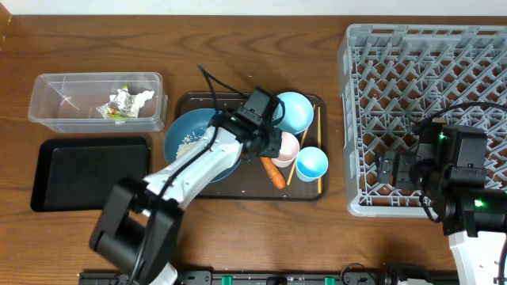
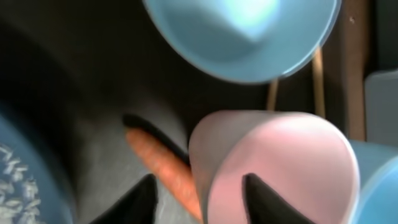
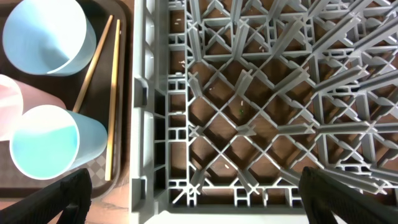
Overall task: Sort waste into correct bins and load items into the dishwasher rack
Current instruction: 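Reach the left gripper to the pink cup and grasp it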
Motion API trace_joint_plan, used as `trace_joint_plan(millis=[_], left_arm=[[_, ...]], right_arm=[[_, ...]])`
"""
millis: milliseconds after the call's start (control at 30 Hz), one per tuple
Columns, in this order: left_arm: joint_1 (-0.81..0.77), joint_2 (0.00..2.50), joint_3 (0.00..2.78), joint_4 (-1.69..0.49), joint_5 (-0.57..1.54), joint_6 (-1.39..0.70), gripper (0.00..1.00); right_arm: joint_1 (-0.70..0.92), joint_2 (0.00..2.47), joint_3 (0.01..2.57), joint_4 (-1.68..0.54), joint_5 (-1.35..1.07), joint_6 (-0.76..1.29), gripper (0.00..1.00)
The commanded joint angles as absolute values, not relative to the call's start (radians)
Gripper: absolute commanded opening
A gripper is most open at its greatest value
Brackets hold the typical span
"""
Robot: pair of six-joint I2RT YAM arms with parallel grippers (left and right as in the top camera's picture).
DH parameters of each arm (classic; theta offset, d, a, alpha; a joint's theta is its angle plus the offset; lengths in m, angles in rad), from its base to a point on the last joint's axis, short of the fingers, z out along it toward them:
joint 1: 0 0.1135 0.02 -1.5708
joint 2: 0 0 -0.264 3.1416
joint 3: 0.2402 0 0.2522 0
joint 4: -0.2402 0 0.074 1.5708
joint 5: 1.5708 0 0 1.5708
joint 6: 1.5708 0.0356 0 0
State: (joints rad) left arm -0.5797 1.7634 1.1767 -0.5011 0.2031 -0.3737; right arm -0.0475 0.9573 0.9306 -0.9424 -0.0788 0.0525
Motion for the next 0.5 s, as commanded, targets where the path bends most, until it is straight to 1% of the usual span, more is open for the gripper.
trace_joint_plan(millis=[0, 33, 167, 300, 467], left_arm=[[-0.58, 1.784, 1.189, -0.483, 0.198, -0.368, 0.12], [-0.579, 1.782, 1.189, -0.476, 0.197, -0.368, 0.06], [-0.562, 1.766, 1.191, -0.482, 0.17, -0.357, 0.06], [-0.524, 1.713, 1.196, -0.532, 0.165, -0.357, 0.06], [-0.446, 1.568, 1.216, -0.628, 0.212, -0.358, 0.06]], right_arm=[[-0.039, 0.956, 0.948, -0.944, -0.087, 0.056, 0.99], [-0.039, 0.956, 0.948, -0.944, -0.087, 0.056, 0.99], [-0.039, 0.956, 0.948, -0.944, -0.087, 0.056, 0.99], [-0.039, 0.956, 0.948, -0.946, -0.087, 0.056, 0.99], [-0.039, 0.956, 0.948, -0.957, -0.087, 0.055, 0.99]])
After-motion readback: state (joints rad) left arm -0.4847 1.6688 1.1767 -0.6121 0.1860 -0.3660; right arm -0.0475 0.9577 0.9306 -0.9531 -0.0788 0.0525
